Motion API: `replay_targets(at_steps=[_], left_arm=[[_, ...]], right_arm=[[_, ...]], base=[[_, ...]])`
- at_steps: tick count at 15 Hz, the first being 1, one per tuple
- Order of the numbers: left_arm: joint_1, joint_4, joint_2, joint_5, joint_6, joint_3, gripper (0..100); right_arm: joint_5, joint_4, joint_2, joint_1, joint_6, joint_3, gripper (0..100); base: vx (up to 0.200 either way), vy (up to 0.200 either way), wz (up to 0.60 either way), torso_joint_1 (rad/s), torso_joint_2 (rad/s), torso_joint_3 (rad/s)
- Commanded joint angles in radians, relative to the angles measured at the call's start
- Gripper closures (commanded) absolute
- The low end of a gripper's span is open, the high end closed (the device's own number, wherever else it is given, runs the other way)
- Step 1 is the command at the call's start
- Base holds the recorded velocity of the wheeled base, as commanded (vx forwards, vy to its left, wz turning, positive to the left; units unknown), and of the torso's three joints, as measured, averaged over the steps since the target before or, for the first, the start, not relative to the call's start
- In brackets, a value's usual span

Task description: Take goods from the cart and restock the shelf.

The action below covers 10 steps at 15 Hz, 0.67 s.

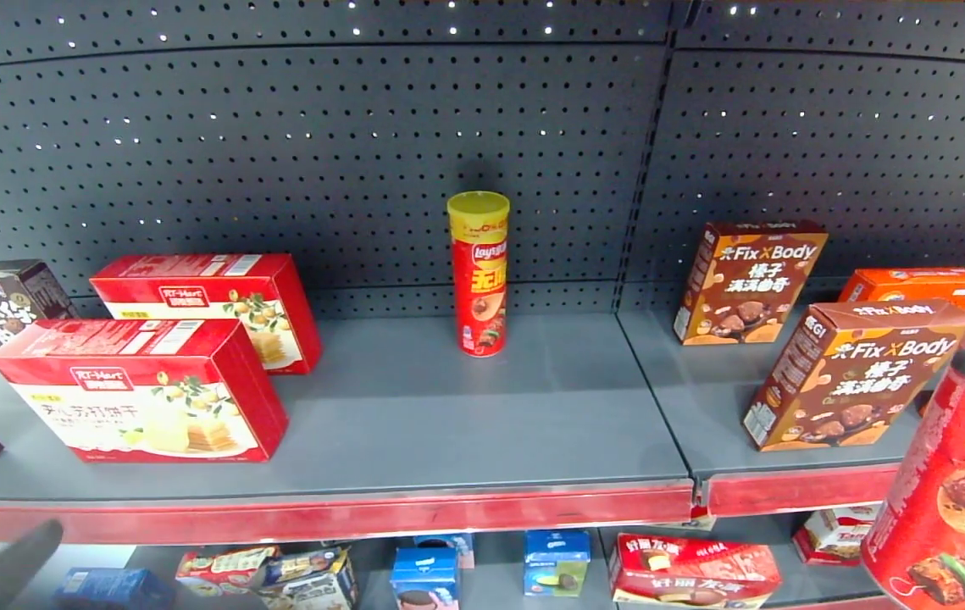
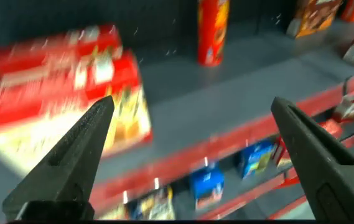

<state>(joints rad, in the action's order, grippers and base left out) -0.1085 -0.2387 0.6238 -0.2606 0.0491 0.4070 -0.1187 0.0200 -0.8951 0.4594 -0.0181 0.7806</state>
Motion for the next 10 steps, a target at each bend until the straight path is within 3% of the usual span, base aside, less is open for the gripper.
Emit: replay_targets(at_steps=[1,3,10], left_arm=[[-0.102,-0.132,0.363,-0.022,-0.011,0.157,0],[-0.160,-0.105,0.473,-0.020,-0.068,0.294,0],[-0.254,-0.103,0.714,-0.012,-0.072,0.480,0]], right_arm=[[0.057,0.000,0.012,0.021,0.000,-0.001,100],[0.108,-0.012,0.054,0.078,-0.002,-0.006,100],[0.137,-0.038,0.163,0.078,-0.008,-0.032,100]], base=[[0.000,0.000,0.00,0.000,0.00,0.000],[0.000,0.000,0.00,0.000,0.00,0.000],[0.000,0.000,0.00,0.000,0.00,0.000]])
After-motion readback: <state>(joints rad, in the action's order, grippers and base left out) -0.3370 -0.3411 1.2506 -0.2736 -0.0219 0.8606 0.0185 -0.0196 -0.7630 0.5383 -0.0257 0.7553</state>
